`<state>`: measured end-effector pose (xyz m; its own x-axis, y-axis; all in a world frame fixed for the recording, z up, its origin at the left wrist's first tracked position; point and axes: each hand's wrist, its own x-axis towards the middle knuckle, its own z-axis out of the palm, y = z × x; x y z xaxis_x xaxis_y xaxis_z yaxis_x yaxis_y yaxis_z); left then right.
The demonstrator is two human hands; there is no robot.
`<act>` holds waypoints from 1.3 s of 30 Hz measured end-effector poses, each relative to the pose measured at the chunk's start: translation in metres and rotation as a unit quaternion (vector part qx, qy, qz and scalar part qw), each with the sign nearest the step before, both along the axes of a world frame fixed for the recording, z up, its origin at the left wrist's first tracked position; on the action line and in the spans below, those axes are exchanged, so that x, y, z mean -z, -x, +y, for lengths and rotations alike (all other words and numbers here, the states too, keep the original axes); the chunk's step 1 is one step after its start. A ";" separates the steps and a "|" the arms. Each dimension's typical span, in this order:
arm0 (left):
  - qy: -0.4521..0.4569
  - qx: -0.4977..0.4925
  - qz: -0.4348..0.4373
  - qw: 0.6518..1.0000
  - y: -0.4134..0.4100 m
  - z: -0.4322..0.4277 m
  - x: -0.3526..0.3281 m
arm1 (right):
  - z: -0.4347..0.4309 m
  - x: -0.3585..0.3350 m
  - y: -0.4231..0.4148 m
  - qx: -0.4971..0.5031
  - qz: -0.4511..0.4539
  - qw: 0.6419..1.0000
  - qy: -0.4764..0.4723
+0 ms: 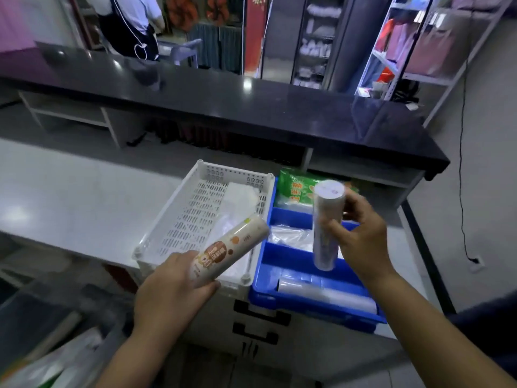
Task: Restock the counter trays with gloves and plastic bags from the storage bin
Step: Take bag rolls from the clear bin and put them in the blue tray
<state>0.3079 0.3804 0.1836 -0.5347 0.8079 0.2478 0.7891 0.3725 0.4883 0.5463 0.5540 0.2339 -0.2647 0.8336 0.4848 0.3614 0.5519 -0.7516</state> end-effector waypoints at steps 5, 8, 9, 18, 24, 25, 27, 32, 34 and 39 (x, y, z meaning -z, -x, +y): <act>0.004 -0.061 -0.027 0.998 -0.026 0.035 0.006 | 0.034 0.033 -0.018 -0.116 -0.274 0.951 -0.083; 0.011 -0.085 -0.046 0.995 -0.035 0.045 0.009 | 0.039 0.058 -0.017 -0.172 -0.428 0.874 -0.153; 0.013 -0.094 -0.048 0.994 -0.037 0.048 0.009 | 0.040 0.063 -0.016 -0.187 -0.448 0.859 -0.162; 0.020 -0.111 -0.057 0.992 -0.041 0.063 0.003 | 0.043 0.091 -0.012 -0.168 -0.488 0.820 -0.249; 0.026 -0.079 -0.047 0.995 -0.026 0.078 -0.001 | 0.035 0.082 -0.012 -0.189 -0.459 0.852 -0.163; 0.024 -0.073 -0.044 0.996 -0.024 0.081 -0.002 | 0.034 0.080 -0.011 -0.216 -0.438 0.863 -0.132; 0.021 -0.059 -0.040 0.997 -0.021 0.087 -0.004 | 0.033 0.075 -0.003 -0.270 -0.423 0.863 -0.054; 0.031 -0.031 -0.041 0.998 -0.009 0.097 -0.005 | 0.036 0.080 0.016 -0.332 -0.475 0.814 -0.019; 0.036 -0.021 -0.044 0.998 -0.003 0.098 -0.004 | 0.036 0.083 0.020 -0.333 -0.490 0.805 -0.036; 0.039 0.007 -0.053 0.998 0.008 0.104 -0.002 | 0.031 0.069 0.028 -0.320 -0.491 0.805 -0.093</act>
